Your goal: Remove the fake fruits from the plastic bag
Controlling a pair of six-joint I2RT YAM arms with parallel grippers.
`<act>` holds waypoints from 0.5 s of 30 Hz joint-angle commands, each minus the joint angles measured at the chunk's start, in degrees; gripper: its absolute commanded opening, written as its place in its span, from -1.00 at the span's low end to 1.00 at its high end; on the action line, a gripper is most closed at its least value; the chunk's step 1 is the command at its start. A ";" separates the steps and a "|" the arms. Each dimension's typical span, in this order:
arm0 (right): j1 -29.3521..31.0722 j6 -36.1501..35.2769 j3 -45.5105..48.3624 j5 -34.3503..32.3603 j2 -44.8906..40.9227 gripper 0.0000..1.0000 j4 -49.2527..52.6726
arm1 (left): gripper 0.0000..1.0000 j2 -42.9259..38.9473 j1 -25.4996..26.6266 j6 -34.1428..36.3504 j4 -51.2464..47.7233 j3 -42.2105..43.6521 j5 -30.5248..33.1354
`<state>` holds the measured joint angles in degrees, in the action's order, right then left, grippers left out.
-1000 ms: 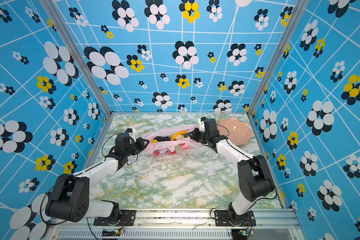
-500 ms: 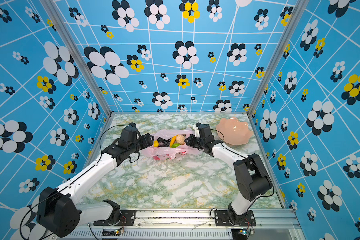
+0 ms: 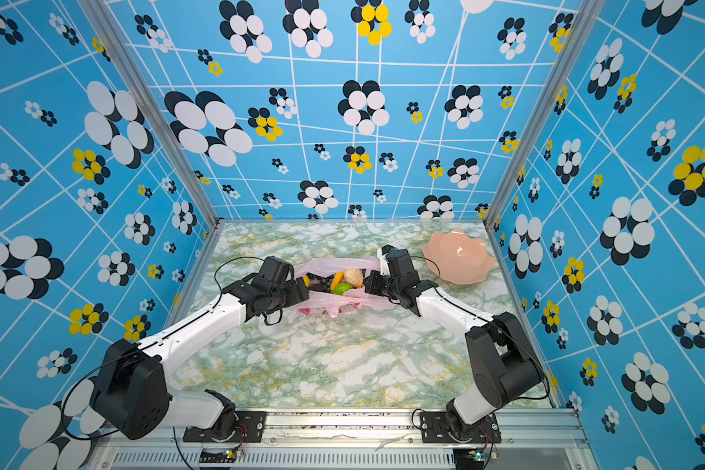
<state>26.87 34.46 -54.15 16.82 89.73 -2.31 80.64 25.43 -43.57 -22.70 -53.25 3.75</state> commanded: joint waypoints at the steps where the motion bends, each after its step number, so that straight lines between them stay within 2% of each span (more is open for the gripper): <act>1: -0.22 -1.04 1.06 -0.38 -1.55 -1.00 -0.06 | 0.67 0.53 -2.21 0.31 7.45 3.99 -5.03; 6: -3.86 4.97 2.36 5.77 -0.60 -1.00 -6.92 | 0.20 -0.97 -2.86 2.66 12.41 8.51 -8.48; 9: -5.95 8.42 1.98 9.10 0.94 -1.00 -10.91 | -0.29 -2.45 -5.21 2.15 15.56 12.65 -11.02; 11: -7.14 10.47 1.57 10.92 2.11 -1.00 -13.19 | -0.53 -3.98 -7.49 1.07 18.93 16.38 -12.89; 13: -8.17 11.90 0.42 11.89 3.33 -1.00 -14.13 | -0.68 -5.87 -9.77 0.51 22.32 19.76 -14.06; 15: -8.97 13.13 -1.04 12.40 4.72 -1.00 -14.79 | -0.74 -7.10 -10.57 1.10 24.02 21.82 -13.59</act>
<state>19.11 44.07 -52.86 26.52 92.62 -13.19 75.68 16.21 -42.61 -3.42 -33.80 -8.36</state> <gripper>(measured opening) 0.046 0.135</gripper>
